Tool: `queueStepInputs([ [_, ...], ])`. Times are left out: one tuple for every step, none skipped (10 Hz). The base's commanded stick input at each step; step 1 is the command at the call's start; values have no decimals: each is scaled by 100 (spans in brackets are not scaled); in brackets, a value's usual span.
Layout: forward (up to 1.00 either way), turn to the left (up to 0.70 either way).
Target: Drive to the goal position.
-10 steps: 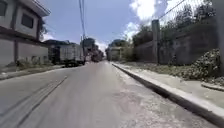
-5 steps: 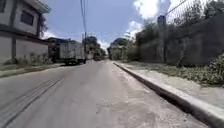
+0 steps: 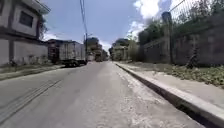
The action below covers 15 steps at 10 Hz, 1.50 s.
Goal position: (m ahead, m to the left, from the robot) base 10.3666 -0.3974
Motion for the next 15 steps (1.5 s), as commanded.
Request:
queueStepInputs([
  [100, 0],
  [100, 0],
  [100, 0],
  [100, -1],
  [100, -7],
  [100, -30],
  [100, -31],
  [100, -6],
  [100, 0],
  [100, 0],
  [100, 0],
  [100, 0],
  [100, 0],
  [100, 0],
  [100, 0],
])
